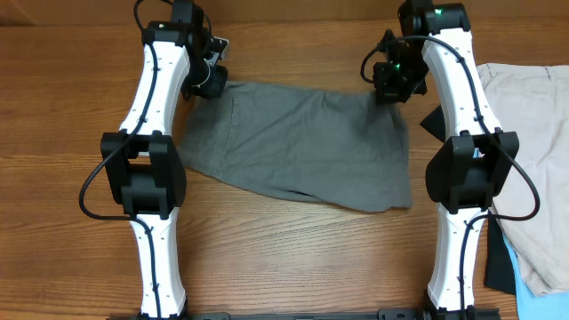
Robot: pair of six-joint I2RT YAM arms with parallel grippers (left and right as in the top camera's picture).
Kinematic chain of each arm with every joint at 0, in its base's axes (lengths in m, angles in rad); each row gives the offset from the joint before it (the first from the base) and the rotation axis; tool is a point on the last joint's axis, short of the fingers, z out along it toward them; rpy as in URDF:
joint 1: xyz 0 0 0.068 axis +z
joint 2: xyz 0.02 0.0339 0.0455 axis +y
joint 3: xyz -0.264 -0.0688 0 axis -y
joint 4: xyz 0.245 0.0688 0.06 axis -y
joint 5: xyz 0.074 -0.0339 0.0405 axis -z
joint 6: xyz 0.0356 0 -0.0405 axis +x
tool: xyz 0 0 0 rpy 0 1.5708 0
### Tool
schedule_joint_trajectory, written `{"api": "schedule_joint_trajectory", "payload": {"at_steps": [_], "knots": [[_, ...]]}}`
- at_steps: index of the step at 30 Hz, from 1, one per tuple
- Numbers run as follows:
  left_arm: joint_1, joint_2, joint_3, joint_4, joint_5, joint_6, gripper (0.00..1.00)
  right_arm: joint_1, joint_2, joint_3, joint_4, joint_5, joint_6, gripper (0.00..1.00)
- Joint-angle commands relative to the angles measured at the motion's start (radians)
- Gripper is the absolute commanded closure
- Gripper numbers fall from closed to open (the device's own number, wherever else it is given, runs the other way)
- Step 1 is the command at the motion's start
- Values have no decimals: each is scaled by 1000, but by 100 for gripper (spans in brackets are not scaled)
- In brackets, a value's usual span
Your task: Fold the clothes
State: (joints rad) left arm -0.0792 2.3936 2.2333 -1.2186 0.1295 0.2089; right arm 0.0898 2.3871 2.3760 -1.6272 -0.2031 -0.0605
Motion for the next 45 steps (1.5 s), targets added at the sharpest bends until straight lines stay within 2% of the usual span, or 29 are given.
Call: {"api": "schedule_joint_trajectory", "payload": {"at_steps": [1, 8, 15, 21, 26, 32, 39, 45], "knots": [[-6, -19, 8, -40, -6, -23, 96, 16, -38, -23, -39, 20, 14, 96], [-5, -4, 5, -153, -7, -138, 96, 6, -38, -171, -34, 56, 73, 96], [-5, 22, -11, -192, -10, -217, 96, 5, -38, -381, 191, 90, 74, 96], [-5, 23, -104, -138, -11, -256, 96, 5, -38, -513, 404, 90, 81, 96], [-5, 23, -230, -21, -84, -293, 96, 5, -38, -563, 539, 90, 88, 96], [-4, 23, -361, 227, -106, -295, 96, 5, -38, -587, 712, 90, 88, 96], [-3, 23, -423, 520, -190, -290, 96, 5, -38, -589, 877, 90, 99, 96], [-2, 24, -431, 734, -184, -253, 96, 5, -38, -589, 996, 90, 99, 96]]}}
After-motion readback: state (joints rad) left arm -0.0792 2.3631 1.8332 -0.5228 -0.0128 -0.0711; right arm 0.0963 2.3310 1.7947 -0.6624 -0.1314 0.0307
